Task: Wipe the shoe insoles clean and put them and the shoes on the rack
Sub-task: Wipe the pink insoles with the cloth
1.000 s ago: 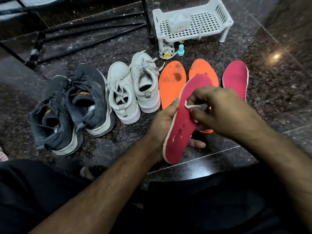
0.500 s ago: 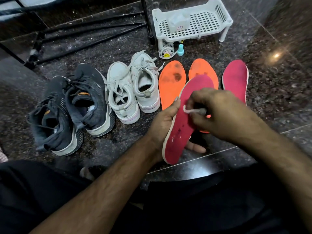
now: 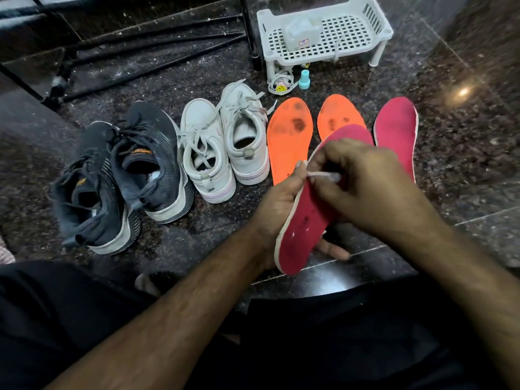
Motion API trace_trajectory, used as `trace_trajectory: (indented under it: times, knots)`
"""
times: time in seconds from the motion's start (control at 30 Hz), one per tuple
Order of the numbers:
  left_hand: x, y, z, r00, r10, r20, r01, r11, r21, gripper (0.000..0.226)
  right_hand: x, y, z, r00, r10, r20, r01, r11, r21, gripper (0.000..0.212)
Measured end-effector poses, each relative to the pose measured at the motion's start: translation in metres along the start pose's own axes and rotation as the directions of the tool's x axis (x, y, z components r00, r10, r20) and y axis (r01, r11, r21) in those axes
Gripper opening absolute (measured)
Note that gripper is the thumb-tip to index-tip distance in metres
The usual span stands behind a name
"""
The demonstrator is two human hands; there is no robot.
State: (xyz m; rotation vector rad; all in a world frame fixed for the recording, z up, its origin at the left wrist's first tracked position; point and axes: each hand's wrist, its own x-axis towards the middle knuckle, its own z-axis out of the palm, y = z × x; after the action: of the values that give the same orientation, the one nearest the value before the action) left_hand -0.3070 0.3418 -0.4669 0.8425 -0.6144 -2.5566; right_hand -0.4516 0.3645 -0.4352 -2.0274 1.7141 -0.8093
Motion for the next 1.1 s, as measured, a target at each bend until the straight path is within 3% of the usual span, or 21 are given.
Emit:
trace_trajectory:
  times: [0.13, 0.2, 0.33, 0.4, 0.47, 0.6, 0.67, 0.83, 0.93, 1.1]
  knots:
    - [0.005, 0.004, -0.003, 0.99, 0.115, -0.08, -0.128, 0.976, -0.175, 0.076, -0.013, -0.021, 0.003, 0.936, -0.167, 0.31, 0.115, 0.977, 0.179, 0.011]
    - [0.007, 0.003, -0.007, 0.992, 0.113, -0.052, -0.121, 0.976, -0.18, 0.075, -0.012, -0.019, 0.001, 0.91, -0.214, 0.356, 0.16, 0.972, 0.174, 0.012]
    - [0.004, 0.001, -0.007, 0.999, 0.01, 0.043, -0.008, 0.999, -0.036, 0.067, 0.001, 0.008, -0.009, 0.979, -0.088, 0.184, 0.074, 0.994, 0.083, 0.017]
    - [-0.001, 0.003, 0.0, 0.996, 0.025, 0.09, -0.024, 1.0, -0.019, 0.05, 0.006, 0.018, -0.014, 0.999, -0.012, 0.047, 0.014, 0.999, -0.03, 0.018]
    - [-0.001, 0.001, 0.005, 0.995, 0.059, 0.085, -0.054, 0.997, -0.06, 0.04, 0.006, 0.017, -0.011, 1.0, 0.024, 0.007, -0.024, 0.998, -0.062, 0.017]
    - [0.006, 0.0, 0.0, 0.992, 0.121, -0.037, -0.125, 0.983, -0.132, 0.035, -0.005, 0.005, -0.002, 0.992, -0.051, 0.116, 0.062, 0.994, -0.089, 0.017]
    - [0.005, 0.0, 0.0, 0.991, 0.129, -0.04, -0.133, 0.983, -0.13, 0.033, -0.004, 0.006, -0.007, 0.99, -0.03, 0.135, 0.035, 0.999, -0.035, 0.021]
    - [0.0, 0.001, 0.006, 0.985, 0.172, 0.033, -0.168, 0.981, -0.101, 0.035, 0.005, 0.023, -0.016, 0.996, 0.066, 0.053, -0.06, 0.991, -0.12, 0.02]
    - [0.0, 0.001, 0.006, 0.994, 0.103, 0.023, -0.102, 0.994, -0.031, 0.041, 0.004, 0.02, -0.015, 0.995, 0.095, 0.004, -0.094, 0.988, -0.12, 0.019]
    - [0.004, 0.001, -0.001, 0.996, 0.053, -0.068, -0.06, 0.994, -0.094, 0.053, -0.006, 0.0, -0.009, 0.972, -0.01, 0.237, 0.0, 0.999, 0.043, 0.02]
